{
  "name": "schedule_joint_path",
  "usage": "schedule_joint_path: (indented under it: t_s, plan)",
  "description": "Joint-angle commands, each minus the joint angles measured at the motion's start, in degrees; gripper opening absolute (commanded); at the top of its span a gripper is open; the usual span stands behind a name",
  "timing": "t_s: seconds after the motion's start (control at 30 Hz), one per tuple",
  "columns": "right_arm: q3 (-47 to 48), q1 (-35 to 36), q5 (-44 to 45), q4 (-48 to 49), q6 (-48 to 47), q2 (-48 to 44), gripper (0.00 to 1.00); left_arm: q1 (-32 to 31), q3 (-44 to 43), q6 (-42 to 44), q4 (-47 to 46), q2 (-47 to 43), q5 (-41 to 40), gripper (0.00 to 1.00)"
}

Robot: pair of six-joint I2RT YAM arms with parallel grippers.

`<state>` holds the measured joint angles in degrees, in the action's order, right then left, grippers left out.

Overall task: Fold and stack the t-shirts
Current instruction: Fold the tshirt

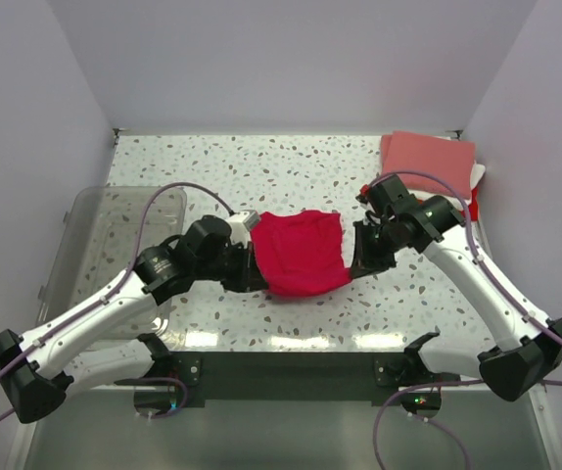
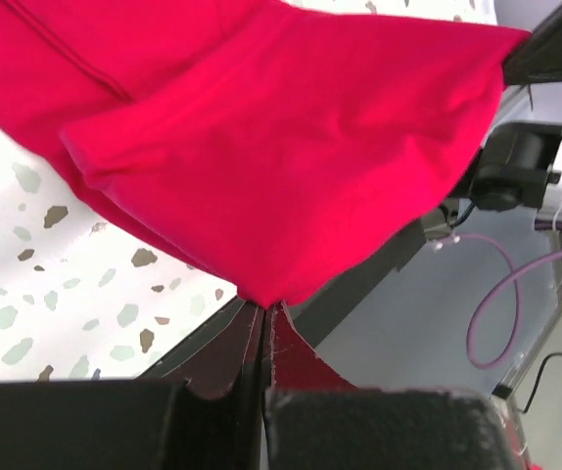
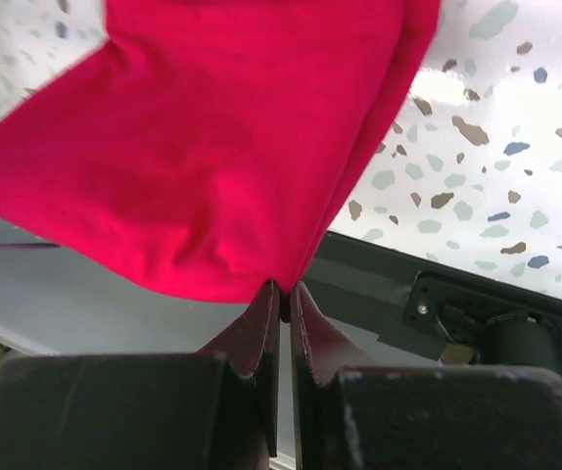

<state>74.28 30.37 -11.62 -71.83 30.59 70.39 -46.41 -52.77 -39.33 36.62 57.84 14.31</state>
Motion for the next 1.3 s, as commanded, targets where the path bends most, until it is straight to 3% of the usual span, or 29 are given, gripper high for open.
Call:
schedule_joint_path:
  t_s: [0.0, 0.4, 0.97, 1.27]
  plan:
    - [6.13, 0.13, 0.97, -3.23, 0.88, 0.53, 0.00, -0.43, -4.00, -4.26, -0.14, 0.51, -2.69, 0.00]
    - [8.86, -1.10, 9.24, 8.01, 1.40, 11.95, 0.00, 1.76, -2.69, -8.22, -0.32, 7.63, -12.19, 0.00]
    - [18.52, -5.41, 9.07, 13.21, -3.69, 26.55, 0.00, 11.95, -2.60, -4.70, -5.33, 15.01, -8.86, 0.00]
    - [29.05, -7.25, 9.16, 13.12, -5.71, 37.52, 0.00, 16.44, -9.36, -0.05, -8.23, 25.82, -6.75, 0.00]
